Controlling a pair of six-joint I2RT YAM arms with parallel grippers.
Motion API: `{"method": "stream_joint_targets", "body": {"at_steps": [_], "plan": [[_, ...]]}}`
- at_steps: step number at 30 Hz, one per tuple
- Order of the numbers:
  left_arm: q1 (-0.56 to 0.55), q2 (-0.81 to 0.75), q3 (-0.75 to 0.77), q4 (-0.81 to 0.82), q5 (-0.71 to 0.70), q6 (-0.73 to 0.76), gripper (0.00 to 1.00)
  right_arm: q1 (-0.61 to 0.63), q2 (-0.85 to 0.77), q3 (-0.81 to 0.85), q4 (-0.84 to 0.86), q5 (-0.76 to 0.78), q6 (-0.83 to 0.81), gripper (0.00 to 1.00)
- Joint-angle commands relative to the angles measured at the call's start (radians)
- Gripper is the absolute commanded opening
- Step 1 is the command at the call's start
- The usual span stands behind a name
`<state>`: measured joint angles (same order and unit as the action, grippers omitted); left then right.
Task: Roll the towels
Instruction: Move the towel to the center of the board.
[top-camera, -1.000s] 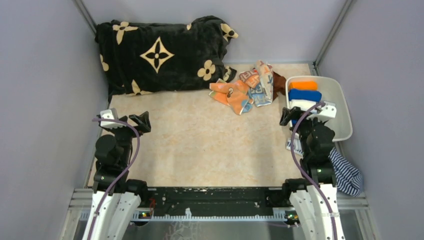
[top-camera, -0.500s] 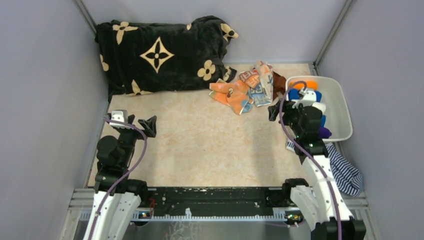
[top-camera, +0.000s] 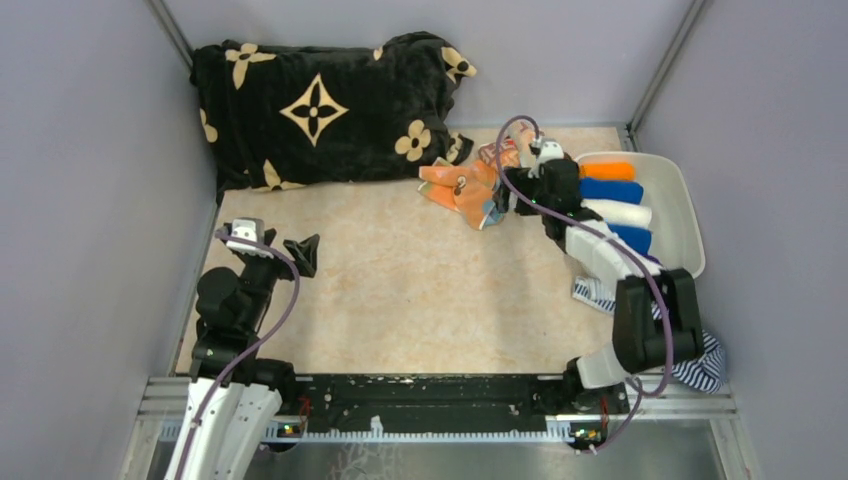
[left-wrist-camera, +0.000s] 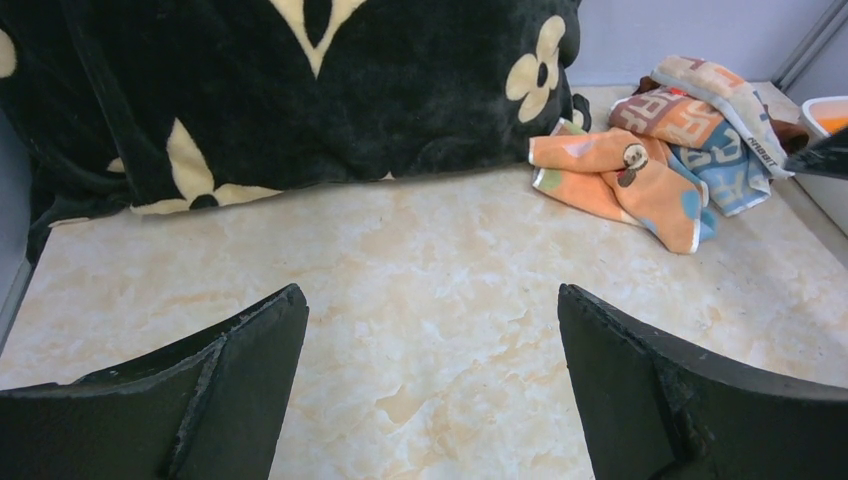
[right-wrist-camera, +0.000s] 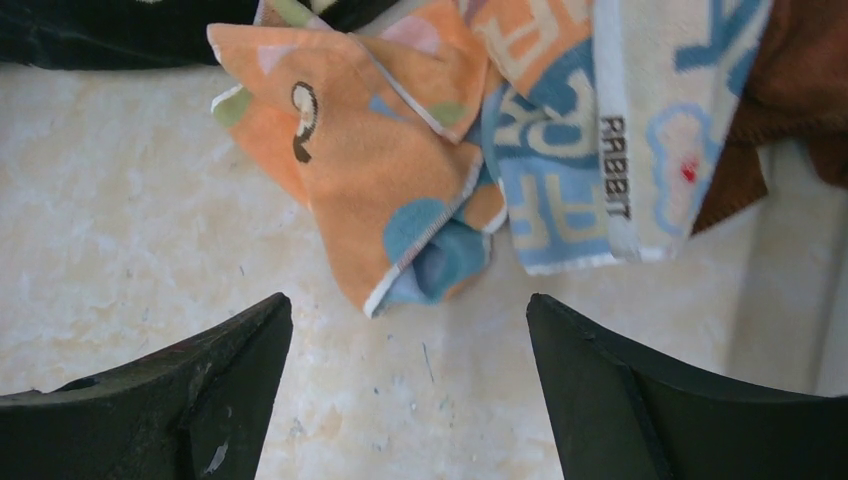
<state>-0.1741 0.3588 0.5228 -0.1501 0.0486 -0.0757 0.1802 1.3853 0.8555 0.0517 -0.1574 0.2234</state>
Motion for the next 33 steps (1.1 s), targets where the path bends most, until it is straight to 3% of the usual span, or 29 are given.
{"method": "stream_joint_targets", "body": {"at_steps": [1,8,17,19,22,26,33], "plan": [[-0.002,0.02,-0.002,0.009,0.029,0.02,1.0,0.081,0.177,0.177,0.079,0.061,-0.082,0.86],[-0.003,0.04,0.0,0.004,0.049,0.026,1.0,0.132,0.49,0.402,0.051,0.089,-0.111,0.84],[-0.003,0.045,0.0,0.0,0.061,0.03,1.0,0.226,0.693,0.554,-0.048,0.087,-0.152,0.81],[-0.002,0.043,0.001,0.001,0.063,0.03,1.0,0.246,0.711,0.564,-0.057,0.062,-0.161,0.68],[-0.003,0.042,0.001,-0.002,0.069,0.028,1.0,0.272,0.7,0.593,-0.084,0.014,-0.171,0.3],[-0.003,0.035,0.002,-0.004,0.071,0.028,1.0,0.325,0.608,0.642,-0.136,-0.039,-0.194,0.0],[-0.002,0.036,0.006,-0.006,0.09,0.018,1.0,0.448,0.373,0.62,-0.16,-0.027,-0.168,0.0]]}}
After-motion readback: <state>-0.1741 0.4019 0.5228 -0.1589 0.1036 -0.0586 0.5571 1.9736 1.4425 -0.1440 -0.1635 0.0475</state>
